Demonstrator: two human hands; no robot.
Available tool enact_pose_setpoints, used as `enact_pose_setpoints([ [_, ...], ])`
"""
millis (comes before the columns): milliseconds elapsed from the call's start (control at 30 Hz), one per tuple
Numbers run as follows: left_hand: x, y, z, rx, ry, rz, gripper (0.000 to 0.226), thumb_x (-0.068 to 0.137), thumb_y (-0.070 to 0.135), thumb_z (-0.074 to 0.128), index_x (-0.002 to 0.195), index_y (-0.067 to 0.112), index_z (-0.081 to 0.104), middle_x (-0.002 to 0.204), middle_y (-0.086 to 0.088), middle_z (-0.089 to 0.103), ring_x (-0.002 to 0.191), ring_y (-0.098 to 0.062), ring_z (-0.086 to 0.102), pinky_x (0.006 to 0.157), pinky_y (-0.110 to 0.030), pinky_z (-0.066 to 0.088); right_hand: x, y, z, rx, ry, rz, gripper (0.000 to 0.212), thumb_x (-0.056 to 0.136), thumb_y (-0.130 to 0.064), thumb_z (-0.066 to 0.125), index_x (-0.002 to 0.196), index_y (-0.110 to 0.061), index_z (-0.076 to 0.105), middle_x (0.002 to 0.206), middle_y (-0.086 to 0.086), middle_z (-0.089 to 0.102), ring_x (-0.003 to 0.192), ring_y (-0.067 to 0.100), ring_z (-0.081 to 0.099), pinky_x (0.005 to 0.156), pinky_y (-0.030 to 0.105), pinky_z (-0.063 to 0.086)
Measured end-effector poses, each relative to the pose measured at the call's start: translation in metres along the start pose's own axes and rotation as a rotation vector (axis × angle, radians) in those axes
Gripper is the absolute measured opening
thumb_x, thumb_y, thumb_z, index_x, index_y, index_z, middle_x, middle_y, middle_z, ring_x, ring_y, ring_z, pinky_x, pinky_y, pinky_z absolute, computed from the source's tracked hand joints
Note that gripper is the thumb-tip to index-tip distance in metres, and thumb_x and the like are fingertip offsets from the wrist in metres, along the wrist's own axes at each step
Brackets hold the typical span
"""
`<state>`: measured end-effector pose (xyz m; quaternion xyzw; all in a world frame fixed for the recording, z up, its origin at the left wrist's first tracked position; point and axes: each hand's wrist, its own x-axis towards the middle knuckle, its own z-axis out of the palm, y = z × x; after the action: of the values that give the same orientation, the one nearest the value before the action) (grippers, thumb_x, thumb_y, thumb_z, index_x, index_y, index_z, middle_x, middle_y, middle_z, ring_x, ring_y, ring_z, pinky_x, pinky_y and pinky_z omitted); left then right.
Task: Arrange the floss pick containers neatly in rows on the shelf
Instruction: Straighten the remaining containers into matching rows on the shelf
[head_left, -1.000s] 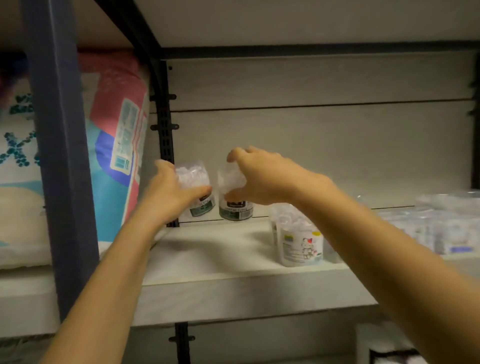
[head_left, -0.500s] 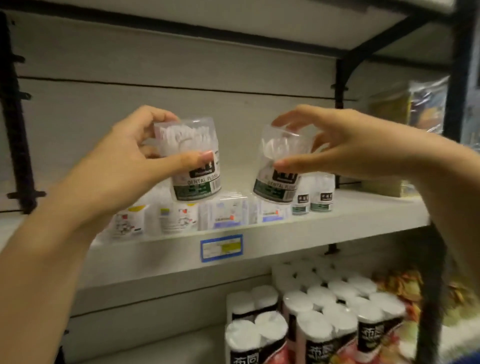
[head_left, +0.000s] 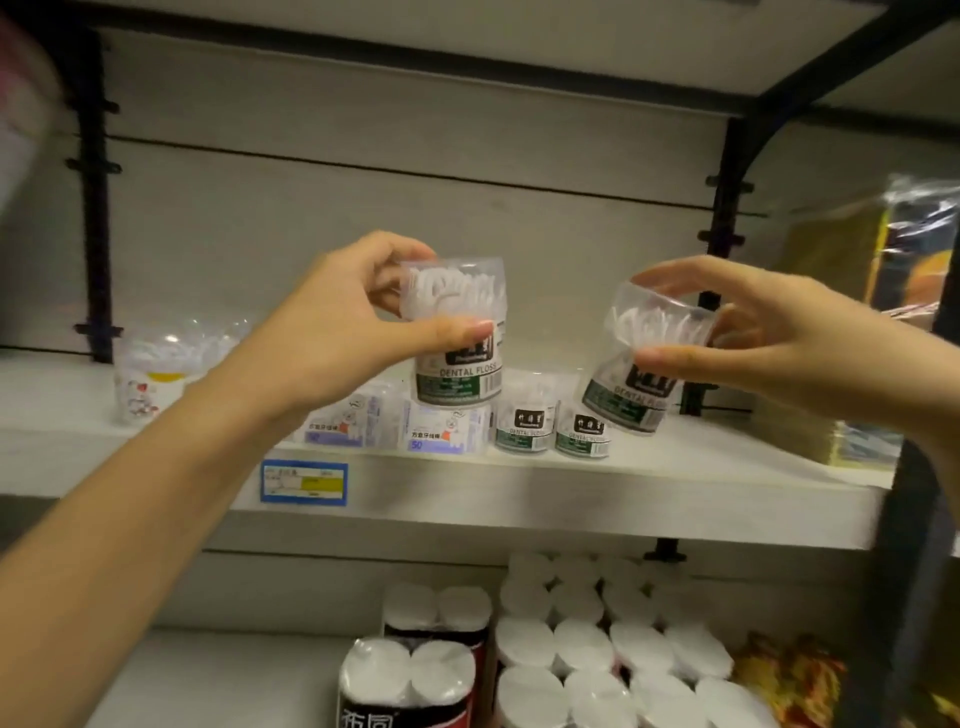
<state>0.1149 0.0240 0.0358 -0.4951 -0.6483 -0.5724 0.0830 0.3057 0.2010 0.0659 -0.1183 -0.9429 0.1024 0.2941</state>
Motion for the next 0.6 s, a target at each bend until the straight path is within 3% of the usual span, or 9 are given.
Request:
enact_pose_setpoints([
  [67,-0.003,-0.005,-0.001,-0.018,0.036,-0.022,0.076,0.043,0.049,0.073,0.114,0.026,0.055,0.1,0.011,0.069,0.089,-0.003,0.062,0.072,-0.019,0.046,0.003,0.007,0.011,0.002,0.003,-0.018,0.08,0.055,-0.067,0.053,0.129,-0.044,0.038,0.12,-0.024,0.043,0.091,0.001,0.057,0.068,0.017,0.049],
  [167,-0.007,-0.011,-0.004,-0.006,0.082,-0.049,0.076,0.041,0.05,0.074,0.111,0.027,0.055,0.099,0.012,0.07,0.091,-0.008,0.064,0.08,-0.029,0.05,0.015,0.013,0.033,-0.032,0.008,-0.055,0.085,0.057,-0.067,0.053,0.135,-0.035,0.037,0.13,-0.015,0.046,0.101,0.008,0.056,0.083,0.025,0.052],
  [300,-0.013,-0.015,-0.004,0.002,0.097,-0.069,0.07,0.041,0.052,0.073,0.107,0.033,0.056,0.097,0.016,0.07,0.09,-0.008,0.066,0.079,-0.029,0.05,0.035,0.019,0.059,-0.025,-0.023,-0.113,0.079,0.064,-0.064,0.054,0.134,-0.03,0.04,0.135,-0.01,0.049,0.112,0.01,0.051,0.095,0.031,0.047],
  [433,-0.015,-0.016,-0.003,0.017,0.102,-0.083,0.071,0.042,0.053,0.074,0.107,0.035,0.055,0.1,0.018,0.07,0.083,-0.006,0.068,0.071,-0.024,0.048,0.05,0.028,0.069,-0.036,-0.056,-0.135,0.065,0.076,-0.053,0.062,0.133,-0.029,0.041,0.134,-0.008,0.05,0.116,0.011,0.049,0.098,0.034,0.044],
  [600,-0.017,-0.019,-0.001,0.037,0.108,-0.095,0.072,0.042,0.055,0.079,0.108,0.036,0.055,0.104,0.017,0.069,0.085,-0.01,0.069,0.081,-0.035,0.055,0.062,0.035,0.077,-0.044,-0.087,-0.171,0.064,0.078,-0.049,0.064,0.134,-0.026,0.043,0.134,-0.006,0.051,0.116,0.011,0.049,0.095,0.026,0.041],
])
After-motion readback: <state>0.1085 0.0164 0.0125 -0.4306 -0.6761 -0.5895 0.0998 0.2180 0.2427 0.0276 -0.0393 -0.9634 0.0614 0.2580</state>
